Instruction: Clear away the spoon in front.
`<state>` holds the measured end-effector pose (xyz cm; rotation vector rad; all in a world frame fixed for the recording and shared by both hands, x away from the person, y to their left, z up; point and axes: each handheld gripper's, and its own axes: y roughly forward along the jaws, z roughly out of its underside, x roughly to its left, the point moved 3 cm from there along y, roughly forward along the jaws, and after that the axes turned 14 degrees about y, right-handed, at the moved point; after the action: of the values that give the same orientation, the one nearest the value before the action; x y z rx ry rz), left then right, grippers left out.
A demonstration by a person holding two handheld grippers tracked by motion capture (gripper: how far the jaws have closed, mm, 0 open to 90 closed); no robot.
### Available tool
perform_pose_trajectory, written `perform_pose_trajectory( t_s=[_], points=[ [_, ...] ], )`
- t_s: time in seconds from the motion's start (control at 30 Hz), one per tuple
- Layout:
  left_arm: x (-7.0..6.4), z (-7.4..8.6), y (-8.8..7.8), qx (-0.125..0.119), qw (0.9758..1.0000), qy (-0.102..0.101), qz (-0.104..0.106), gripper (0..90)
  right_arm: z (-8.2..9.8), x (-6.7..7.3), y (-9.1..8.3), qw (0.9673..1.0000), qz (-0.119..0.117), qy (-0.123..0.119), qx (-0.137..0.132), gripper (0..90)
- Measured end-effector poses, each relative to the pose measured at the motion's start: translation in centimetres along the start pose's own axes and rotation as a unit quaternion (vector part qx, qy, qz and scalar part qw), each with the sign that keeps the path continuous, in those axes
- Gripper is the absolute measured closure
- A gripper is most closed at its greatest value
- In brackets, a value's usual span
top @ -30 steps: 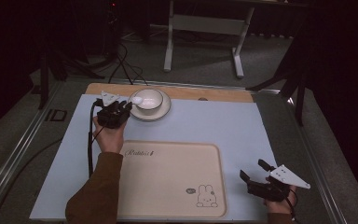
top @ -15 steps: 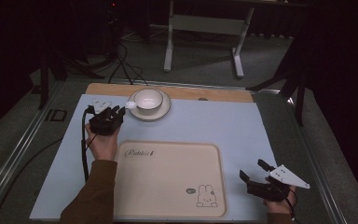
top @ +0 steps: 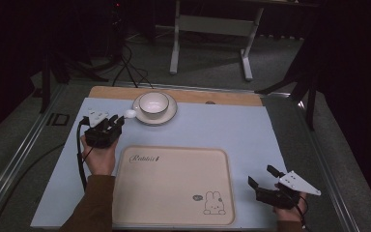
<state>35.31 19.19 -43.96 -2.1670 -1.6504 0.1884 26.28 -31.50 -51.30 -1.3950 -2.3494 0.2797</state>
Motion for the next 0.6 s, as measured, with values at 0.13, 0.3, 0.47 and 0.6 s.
perform_pose_trajectory(
  t_s=[0.13, 0.3, 0.47, 0.6],
  points=[
    [0.1, 0.3, -0.3, 0.005, 1.0, 0.001, 0.001, 74.0, 0.0, 0.0, 0.0, 1.0, 0.0, 0.0, 0.0, 13.6],
    [0.3, 0.8, -0.5, 0.011, 0.9999, 0.004, -0.001, 74.0, 0.0, 0.0, 0.0, 1.0, 0.001, -0.001, 0.001, 13.6],
    [0.4, 1.2, -0.8, 0.012, 0.9999, 0.002, -0.004, 74.0, 0.0, -0.1, 0.1, 1.0, 0.0, 0.0, 0.001, 13.6],
    [0.5, 1.3, -1.1, 0.012, 0.9999, 0.003, -0.005, 74.0, 0.0, 0.0, 0.1, 1.0, 0.0, -0.001, 0.002, 13.7]
  ],
)
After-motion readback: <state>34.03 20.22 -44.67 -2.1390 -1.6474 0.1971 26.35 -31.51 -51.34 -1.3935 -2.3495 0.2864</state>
